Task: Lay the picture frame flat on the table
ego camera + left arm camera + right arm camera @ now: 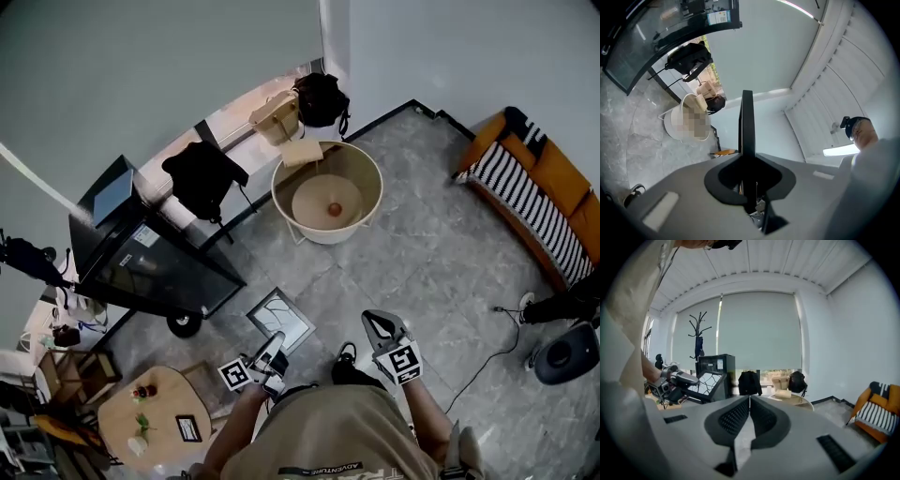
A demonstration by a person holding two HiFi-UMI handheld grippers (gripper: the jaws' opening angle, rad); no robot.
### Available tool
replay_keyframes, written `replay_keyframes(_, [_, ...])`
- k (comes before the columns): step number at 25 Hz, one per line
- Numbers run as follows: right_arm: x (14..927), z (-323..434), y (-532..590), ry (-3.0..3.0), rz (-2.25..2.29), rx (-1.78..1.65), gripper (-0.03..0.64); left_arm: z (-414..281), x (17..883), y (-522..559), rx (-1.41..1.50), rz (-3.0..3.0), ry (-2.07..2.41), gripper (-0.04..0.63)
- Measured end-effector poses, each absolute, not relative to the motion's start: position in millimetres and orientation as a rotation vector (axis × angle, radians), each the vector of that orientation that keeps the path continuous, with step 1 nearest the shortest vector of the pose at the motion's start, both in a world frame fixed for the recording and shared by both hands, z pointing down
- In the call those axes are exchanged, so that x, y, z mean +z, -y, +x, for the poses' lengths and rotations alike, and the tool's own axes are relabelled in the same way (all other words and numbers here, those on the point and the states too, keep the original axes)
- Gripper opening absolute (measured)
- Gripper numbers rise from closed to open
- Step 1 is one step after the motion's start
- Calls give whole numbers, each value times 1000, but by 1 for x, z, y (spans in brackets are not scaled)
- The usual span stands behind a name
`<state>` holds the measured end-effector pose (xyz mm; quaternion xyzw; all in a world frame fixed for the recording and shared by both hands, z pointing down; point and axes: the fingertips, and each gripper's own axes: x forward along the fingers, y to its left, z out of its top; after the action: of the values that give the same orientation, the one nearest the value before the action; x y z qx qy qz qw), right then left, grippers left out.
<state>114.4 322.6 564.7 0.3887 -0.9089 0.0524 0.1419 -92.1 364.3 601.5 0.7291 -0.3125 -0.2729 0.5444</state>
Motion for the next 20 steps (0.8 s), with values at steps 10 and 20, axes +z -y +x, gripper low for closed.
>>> replay_keyframes(10, [600, 163, -258, 2648, 1047, 280, 8, -46, 587, -280, -680, 1739, 802, 48])
replay_keyframes(20, [608, 167, -188, 2646, 1089, 335, 8, -41, 595, -234, -635, 1715, 794, 48])
